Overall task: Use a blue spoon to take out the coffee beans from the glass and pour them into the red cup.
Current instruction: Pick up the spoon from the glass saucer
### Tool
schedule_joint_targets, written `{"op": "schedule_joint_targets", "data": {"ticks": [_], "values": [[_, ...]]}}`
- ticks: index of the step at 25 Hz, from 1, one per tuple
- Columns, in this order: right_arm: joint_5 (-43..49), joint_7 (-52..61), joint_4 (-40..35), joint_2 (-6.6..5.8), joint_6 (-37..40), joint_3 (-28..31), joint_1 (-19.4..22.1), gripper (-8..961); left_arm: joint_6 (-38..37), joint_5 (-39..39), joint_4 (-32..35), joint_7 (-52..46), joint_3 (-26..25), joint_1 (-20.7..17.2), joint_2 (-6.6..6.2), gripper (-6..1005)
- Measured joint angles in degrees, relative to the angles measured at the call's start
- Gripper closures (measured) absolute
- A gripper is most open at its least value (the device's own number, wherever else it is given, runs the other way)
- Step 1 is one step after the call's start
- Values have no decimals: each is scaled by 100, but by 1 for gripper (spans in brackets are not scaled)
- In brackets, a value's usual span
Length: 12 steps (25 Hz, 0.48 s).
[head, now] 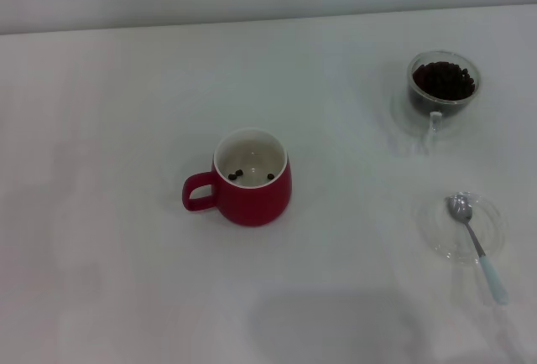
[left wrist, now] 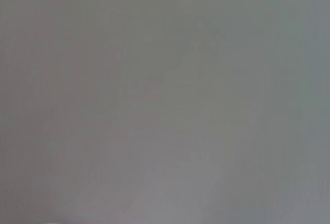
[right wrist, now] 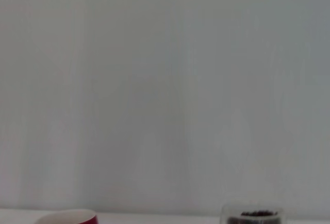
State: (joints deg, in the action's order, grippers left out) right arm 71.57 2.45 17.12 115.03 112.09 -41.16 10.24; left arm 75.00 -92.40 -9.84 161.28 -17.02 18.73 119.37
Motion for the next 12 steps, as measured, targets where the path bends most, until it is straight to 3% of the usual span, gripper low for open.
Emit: {"op": "schedule_joint_targets", "data": {"ticks": [6,12], "values": [[43,-7,258,57,-290,-109,17,196,-169,-13,0,0,-12,50,5,119],[62,163,360,42,-686,-204,-372,198,-240,53,-1,17,37,81,-1,119]]}}
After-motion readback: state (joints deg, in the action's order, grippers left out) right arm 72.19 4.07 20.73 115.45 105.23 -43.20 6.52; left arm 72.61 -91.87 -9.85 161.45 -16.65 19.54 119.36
